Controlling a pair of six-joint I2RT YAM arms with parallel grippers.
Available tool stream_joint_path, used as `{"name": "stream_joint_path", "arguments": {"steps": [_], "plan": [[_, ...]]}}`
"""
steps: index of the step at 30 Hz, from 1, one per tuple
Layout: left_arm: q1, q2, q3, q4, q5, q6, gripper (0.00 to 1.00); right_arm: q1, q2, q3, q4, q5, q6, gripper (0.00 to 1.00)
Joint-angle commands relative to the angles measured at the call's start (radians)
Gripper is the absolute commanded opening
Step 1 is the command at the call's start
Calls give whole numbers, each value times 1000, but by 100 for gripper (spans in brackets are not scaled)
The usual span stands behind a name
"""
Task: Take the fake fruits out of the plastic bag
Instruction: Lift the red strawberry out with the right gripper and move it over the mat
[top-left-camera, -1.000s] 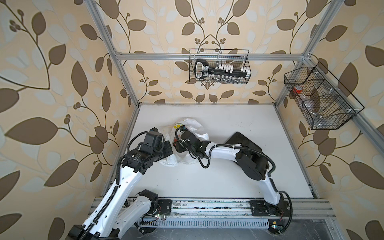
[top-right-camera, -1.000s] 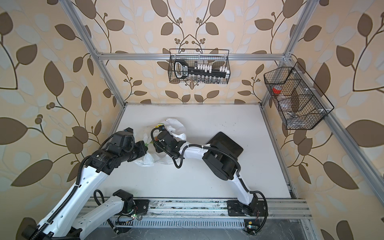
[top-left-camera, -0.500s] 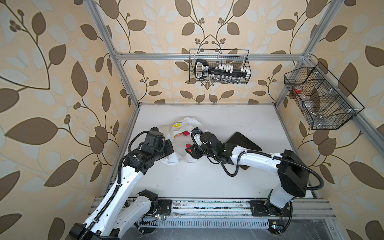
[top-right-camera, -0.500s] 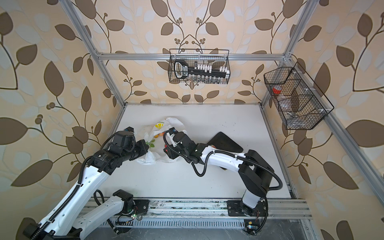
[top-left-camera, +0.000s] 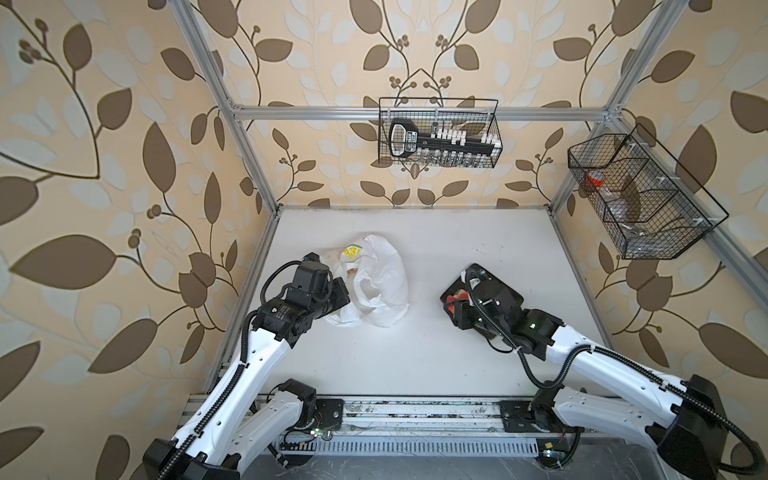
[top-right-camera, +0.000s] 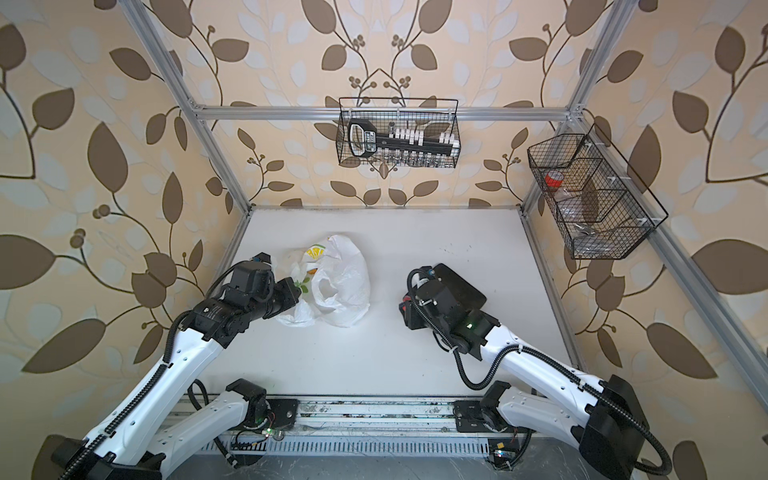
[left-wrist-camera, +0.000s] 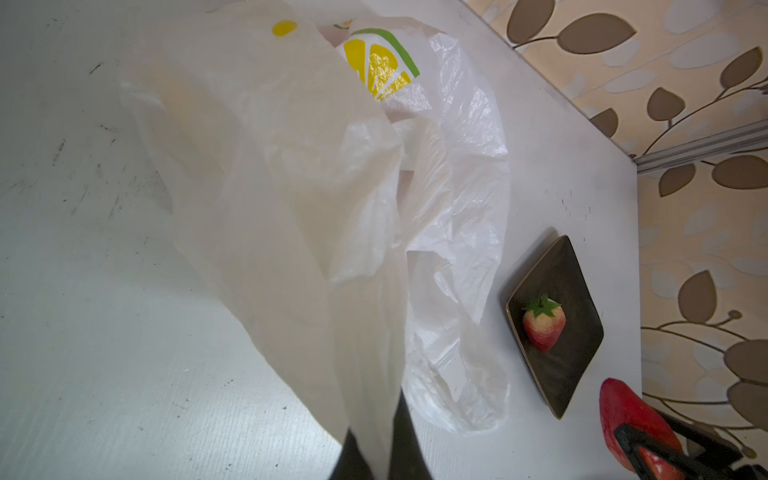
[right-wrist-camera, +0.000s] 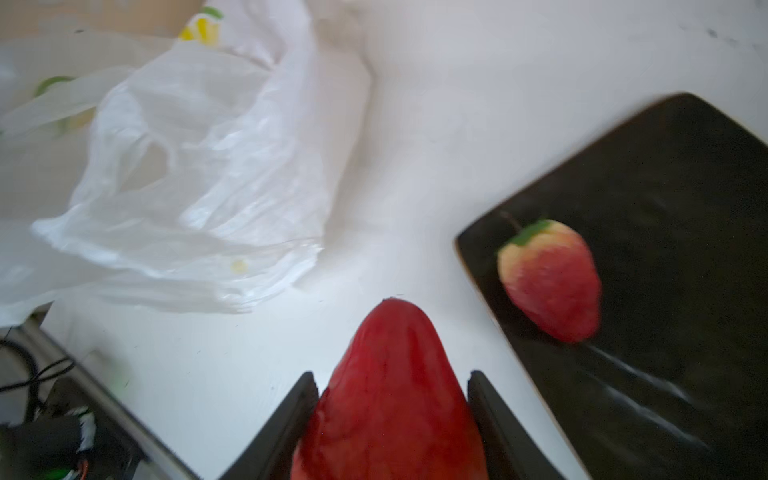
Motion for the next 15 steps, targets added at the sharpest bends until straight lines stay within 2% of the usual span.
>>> {"name": "stream_joint_path", "arguments": {"steps": [1, 5, 8, 15], "plan": [[-5, -1, -5, 31, 8, -8, 0, -146, 23, 11, -40, -27, 39, 38], [-5, -3, -2, 33, 28, 1, 0, -320, 163, 48, 46, -82, -28, 39], [-5, -2, 1, 34, 54, 10, 0, -396, 297, 98, 101, -124, -58, 40], [-5, -13, 7, 15, 72, 22, 0, -439, 544, 204, 158, -163, -119, 45]]}}
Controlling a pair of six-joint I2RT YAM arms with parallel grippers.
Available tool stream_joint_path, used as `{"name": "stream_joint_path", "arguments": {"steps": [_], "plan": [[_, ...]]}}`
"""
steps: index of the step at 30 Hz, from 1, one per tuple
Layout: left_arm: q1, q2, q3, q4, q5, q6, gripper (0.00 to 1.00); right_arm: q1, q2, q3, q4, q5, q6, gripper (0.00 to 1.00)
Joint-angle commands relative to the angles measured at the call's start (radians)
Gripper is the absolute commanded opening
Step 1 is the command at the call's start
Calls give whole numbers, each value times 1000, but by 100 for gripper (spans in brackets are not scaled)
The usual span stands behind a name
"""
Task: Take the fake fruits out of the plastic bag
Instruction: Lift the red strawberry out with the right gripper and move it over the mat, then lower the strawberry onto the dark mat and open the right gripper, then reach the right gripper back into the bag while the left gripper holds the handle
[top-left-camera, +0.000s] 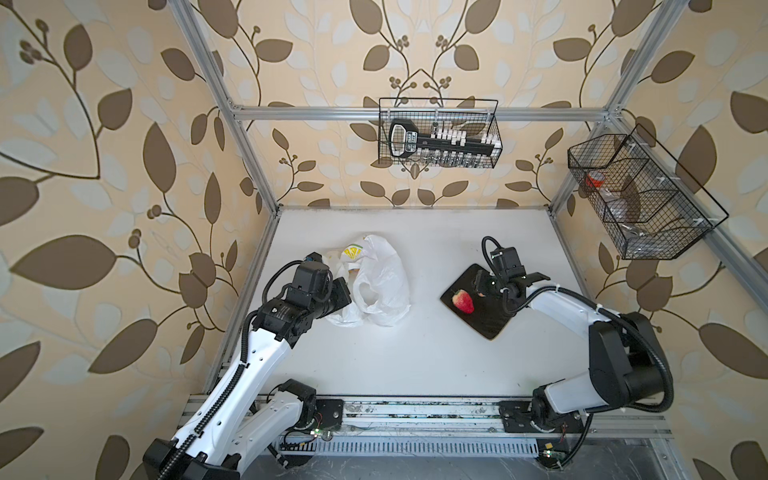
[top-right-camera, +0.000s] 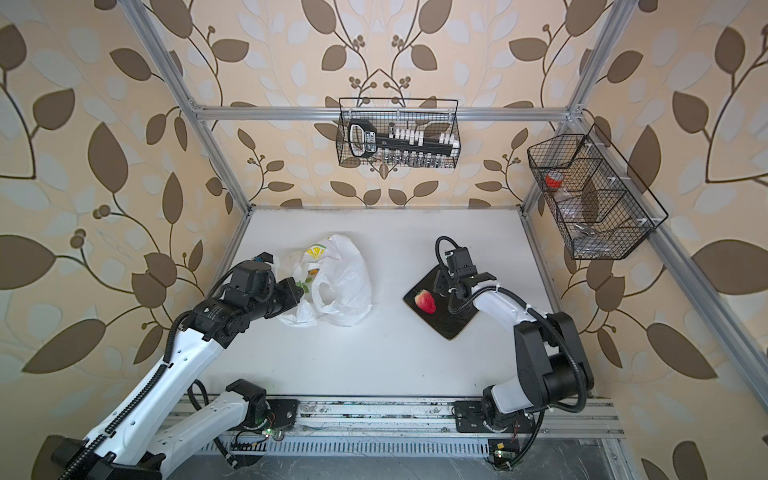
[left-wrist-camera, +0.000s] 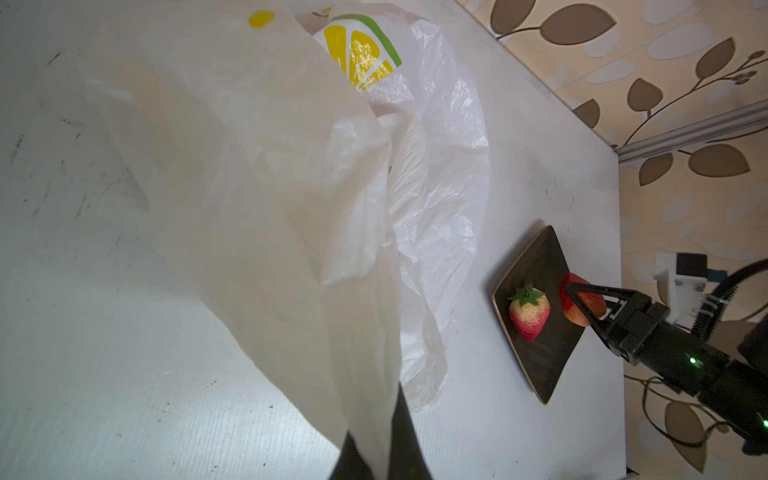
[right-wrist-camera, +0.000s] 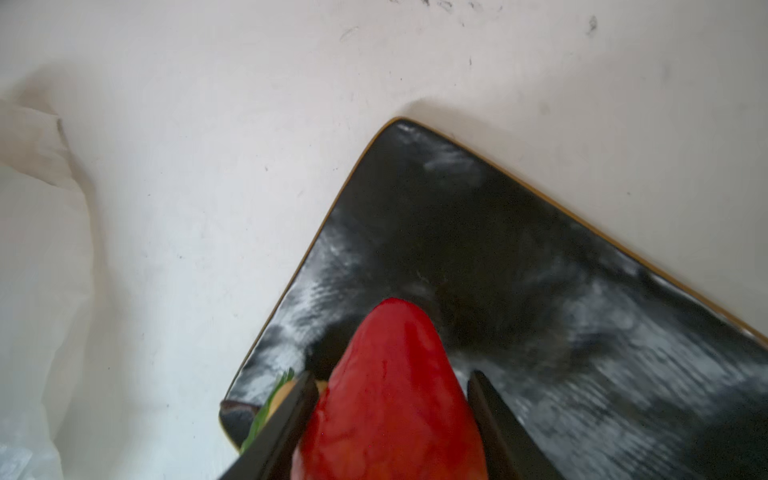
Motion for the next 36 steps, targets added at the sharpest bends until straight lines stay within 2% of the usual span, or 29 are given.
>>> {"name": "stream_joint_path", "arguments": {"steps": [1, 4, 6, 9, 12, 15, 20, 22, 26, 30, 36], "plan": [[-6, -16, 6, 2, 19, 19, 0, -10, 67, 49, 42, -44, -45, 47], [-5, -22, 4, -10, 9, 18, 0, -14, 116, 58, 52, -43, -46, 55], [-6, -23, 4, -14, 8, 18, 0, -16, 128, 62, 50, -40, -45, 64], [-5, -19, 7, -17, 9, 18, 0, -19, 110, 62, 38, -27, -45, 76], [-6, -16, 6, -15, 7, 18, 0, -27, 56, 63, 15, -8, -54, 85], [-5, -12, 9, -12, 6, 21, 0, -34, -20, 77, -41, 17, -75, 89], [-5, -4, 9, -2, 10, 23, 0, -15, -162, 108, -142, 35, -111, 90], [-5, -3, 7, 0, 12, 21, 0, 57, -221, 106, -135, 37, -151, 88], [-5, -6, 2, -1, 16, 21, 0, 341, -300, 58, 18, 6, -284, 82], [-6, -13, -4, -8, 14, 21, 0, 624, -250, 55, 191, 59, -504, 82], [-6, -16, -1, -16, 10, 21, 0, 755, 12, 243, 258, 1, -622, 82]]}}
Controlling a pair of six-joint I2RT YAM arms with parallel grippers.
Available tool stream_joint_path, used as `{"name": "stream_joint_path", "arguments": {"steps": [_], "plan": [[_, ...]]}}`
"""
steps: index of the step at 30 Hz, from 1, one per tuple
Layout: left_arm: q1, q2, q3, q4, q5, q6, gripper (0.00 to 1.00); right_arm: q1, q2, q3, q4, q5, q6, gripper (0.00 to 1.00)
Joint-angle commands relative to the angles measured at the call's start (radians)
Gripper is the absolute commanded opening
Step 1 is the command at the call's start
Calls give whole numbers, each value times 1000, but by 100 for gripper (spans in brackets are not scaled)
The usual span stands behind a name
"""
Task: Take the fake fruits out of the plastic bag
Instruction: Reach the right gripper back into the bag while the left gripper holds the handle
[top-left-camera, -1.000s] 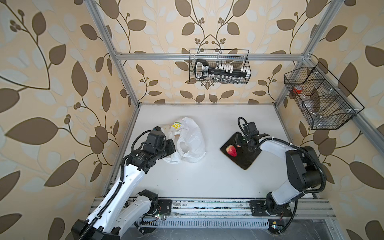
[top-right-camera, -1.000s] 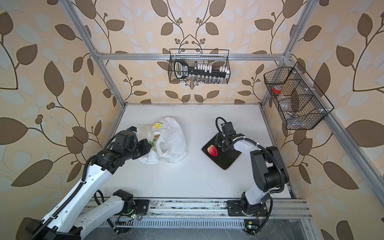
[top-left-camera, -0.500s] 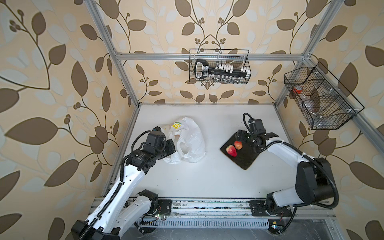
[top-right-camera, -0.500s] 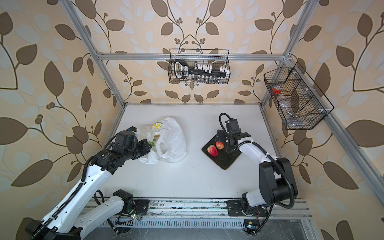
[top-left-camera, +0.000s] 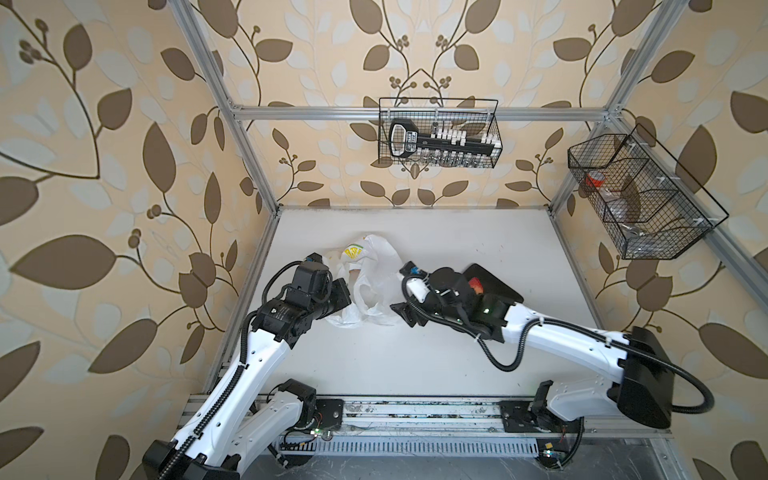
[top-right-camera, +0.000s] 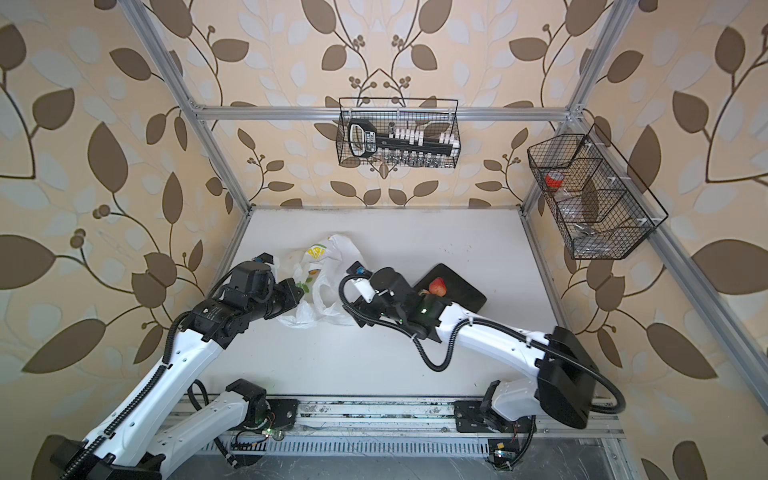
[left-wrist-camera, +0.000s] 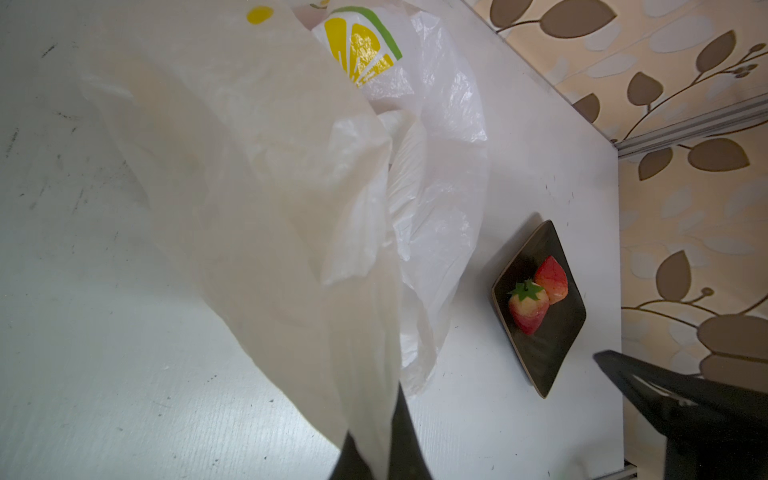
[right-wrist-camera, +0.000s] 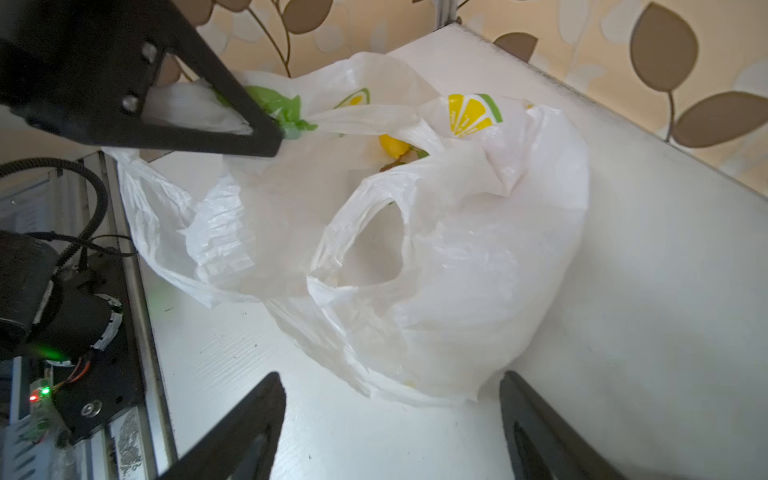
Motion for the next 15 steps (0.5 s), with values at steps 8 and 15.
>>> {"name": "stream_joint_path", "arguments": {"steps": [8, 15], "plan": [[-5, -23, 11, -36, -17, 28, 0, 52, 274, 179, 70, 31, -264, 78], [-5, -34, 11, -48, -27, 24, 0, 55, 352, 220, 31, -6, -299, 80]]}}
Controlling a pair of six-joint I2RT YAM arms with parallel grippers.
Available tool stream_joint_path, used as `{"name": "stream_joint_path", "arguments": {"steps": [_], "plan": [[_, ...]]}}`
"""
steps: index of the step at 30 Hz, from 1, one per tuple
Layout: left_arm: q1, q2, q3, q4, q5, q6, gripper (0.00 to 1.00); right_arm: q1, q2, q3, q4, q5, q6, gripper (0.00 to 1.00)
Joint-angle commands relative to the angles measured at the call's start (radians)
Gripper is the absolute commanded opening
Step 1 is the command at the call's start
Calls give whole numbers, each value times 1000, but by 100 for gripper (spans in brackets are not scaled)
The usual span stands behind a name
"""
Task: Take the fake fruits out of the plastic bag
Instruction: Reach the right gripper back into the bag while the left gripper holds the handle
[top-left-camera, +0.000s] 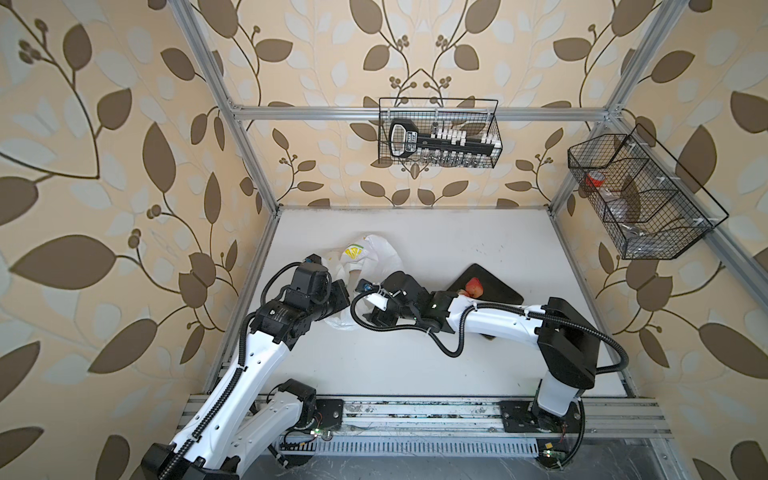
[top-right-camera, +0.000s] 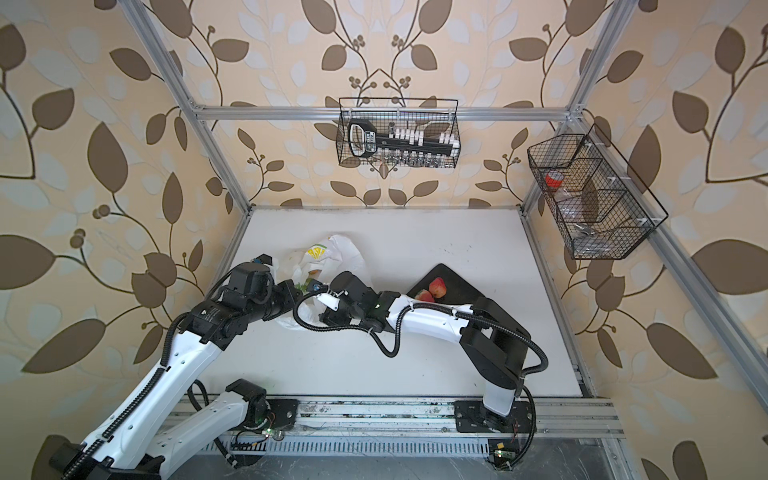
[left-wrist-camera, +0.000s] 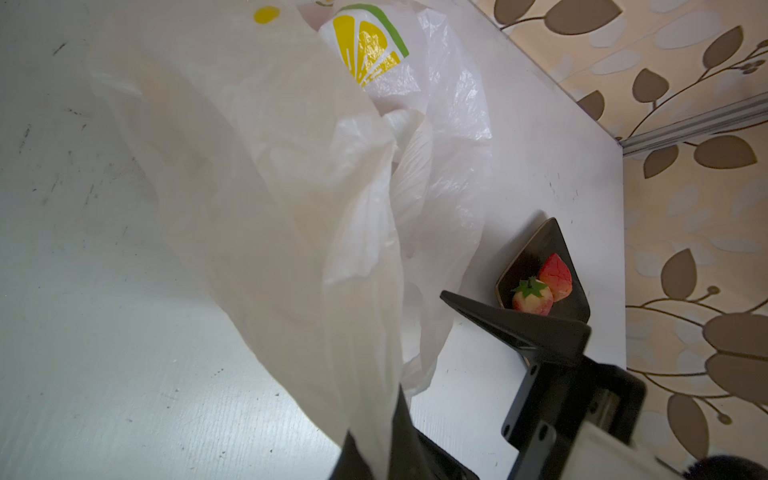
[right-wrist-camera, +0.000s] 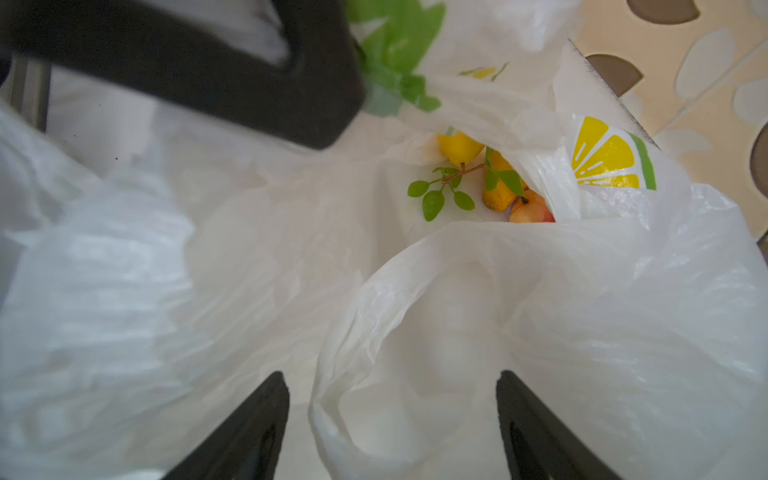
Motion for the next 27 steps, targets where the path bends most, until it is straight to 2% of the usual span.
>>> {"name": "stream_joint_path", "arguments": {"steps": [1, 3, 7, 9, 12, 14, 16, 21, 24, 27], "plan": [[-5, -19, 10, -25, -21, 19, 0, 6, 42, 40, -15, -4, -42, 80], [-5, -21, 12, -26, -24, 18, 0, 6, 67, 46, 7, 52, -47, 72], [-5, -26, 17, -42, -37, 18, 0, 6, 74, 37, 44, 185, -43, 41], [-5, -34, 15, -52, -52, 18, 0, 0, 47, 21, 52, 209, -27, 25], [-6, -47, 7, -55, -71, 17, 0, -36, -36, -17, 63, 205, 60, 9], [-5, -50, 0, -46, -74, 17, 0, -84, -111, -49, 67, 183, 162, 5], [-5, -44, -6, -28, -59, 17, 0, -160, -193, -96, 80, 131, 322, 2], [-12, -13, -38, 72, 47, 67, 0, -384, -353, -307, 194, 15, 819, 0], [-44, 13, -50, 108, 65, 90, 0, -443, -370, -394, 235, 23, 968, 0], [-86, 49, -58, 130, 67, 83, 0, -460, -345, -397, 189, 47, 1011, 0]]}}
